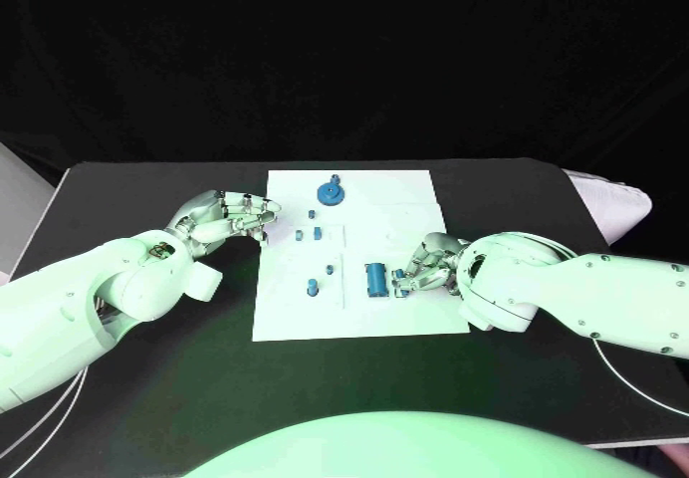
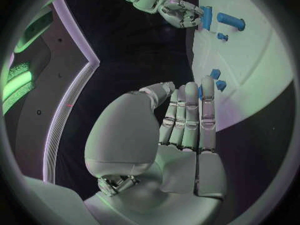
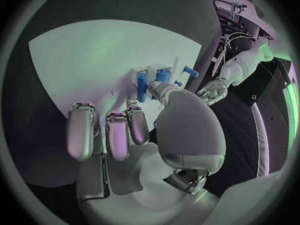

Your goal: Assemble the parts on the task board

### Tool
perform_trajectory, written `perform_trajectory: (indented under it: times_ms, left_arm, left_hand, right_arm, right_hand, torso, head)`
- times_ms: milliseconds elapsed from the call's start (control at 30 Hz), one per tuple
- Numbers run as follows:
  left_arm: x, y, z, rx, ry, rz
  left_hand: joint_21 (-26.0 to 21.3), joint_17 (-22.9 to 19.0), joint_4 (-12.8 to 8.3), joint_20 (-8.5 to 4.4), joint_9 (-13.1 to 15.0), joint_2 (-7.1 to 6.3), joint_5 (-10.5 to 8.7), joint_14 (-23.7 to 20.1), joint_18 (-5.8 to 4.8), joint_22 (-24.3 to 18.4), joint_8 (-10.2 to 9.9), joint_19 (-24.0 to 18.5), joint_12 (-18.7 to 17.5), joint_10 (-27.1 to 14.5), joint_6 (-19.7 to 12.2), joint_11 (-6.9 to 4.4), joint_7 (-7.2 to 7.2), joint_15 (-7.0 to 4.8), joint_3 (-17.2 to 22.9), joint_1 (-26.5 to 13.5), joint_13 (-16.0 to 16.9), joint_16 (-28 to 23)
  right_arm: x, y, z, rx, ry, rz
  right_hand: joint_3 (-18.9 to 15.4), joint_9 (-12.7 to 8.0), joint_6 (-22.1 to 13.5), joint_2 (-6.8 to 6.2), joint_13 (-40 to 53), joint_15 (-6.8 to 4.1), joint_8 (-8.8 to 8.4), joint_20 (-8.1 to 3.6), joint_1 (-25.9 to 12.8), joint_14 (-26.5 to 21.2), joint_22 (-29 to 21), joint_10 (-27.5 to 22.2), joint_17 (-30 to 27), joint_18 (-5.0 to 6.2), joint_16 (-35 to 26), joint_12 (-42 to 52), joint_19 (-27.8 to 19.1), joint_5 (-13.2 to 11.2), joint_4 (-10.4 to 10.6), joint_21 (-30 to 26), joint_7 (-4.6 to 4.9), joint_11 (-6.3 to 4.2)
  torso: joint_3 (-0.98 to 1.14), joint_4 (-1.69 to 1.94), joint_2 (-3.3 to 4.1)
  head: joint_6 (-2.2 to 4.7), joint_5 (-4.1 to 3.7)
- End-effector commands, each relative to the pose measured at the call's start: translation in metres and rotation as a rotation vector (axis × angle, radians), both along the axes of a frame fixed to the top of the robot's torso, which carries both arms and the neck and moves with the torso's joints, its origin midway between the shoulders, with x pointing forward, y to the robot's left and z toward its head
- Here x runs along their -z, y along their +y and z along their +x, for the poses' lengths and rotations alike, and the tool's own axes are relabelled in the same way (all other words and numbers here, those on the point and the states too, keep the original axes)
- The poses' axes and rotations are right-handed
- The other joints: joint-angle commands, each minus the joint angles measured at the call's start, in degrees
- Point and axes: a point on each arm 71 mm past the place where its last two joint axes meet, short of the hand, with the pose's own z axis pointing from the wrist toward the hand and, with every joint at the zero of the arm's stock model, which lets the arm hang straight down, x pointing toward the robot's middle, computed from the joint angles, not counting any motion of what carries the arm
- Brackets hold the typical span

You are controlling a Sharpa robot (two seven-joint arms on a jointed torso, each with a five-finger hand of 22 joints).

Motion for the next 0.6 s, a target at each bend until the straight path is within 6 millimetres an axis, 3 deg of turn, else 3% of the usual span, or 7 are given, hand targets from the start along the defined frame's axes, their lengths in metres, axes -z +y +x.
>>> perform_trajectory:
  times_ms: [33, 600]
  left_arm:
    - [-0.0005, -0.0020, -0.0008, 0.019, -0.002, -0.006]
    - [-0.0003, -0.0015, -0.0007, 0.018, -0.001, -0.004]
  left_hand:
    - [-0.15, 0.01, 0.07, 0.15, -0.08, 0.12, 0.21, 0.13, 0.76, 0.06, -0.11, 0.36, 0.02, -0.37, -0.11, 0.16, 0.21, 0.18, 0.26, 0.26, -0.10, -0.36]
    - [-0.15, 0.01, 0.07, 0.15, -0.08, 0.12, 0.21, 0.13, 0.76, 0.06, -0.11, 0.36, 0.02, -0.37, -0.11, 0.16, 0.21, 0.18, 0.26, 0.26, -0.10, -0.36]
  right_arm:
    - [-0.0007, 0.0032, -0.0013, -0.028, -0.005, 0.000]
    - [-0.0014, 0.0027, -0.0001, -0.025, -0.023, -0.002]
  right_hand:
    - [-0.29, -0.06, -0.12, 0.06, 6.88, -0.10, -0.23, -0.18, -0.41, 4.58, 12.00, 0.19, 8.57, -0.63, 0.37, -0.13, 4.24, -0.35, 0.04, 0.32, 0.28, -0.02]
    - [-0.58, -0.08, -0.21, 0.13, 6.66, -0.12, -0.27, -0.17, -0.44, 4.56, 11.96, 0.00, 8.51, -0.60, 0.33, -0.48, 4.22, -0.39, 0.01, 0.11, 0.31, -0.01]
  torso:
    - [-0.01, 0.00, 0.00]
    - [-0.02, 0.02, -0.02]
  head:
    - [-0.03, 0.07]
    - [-0.17, 0.16]
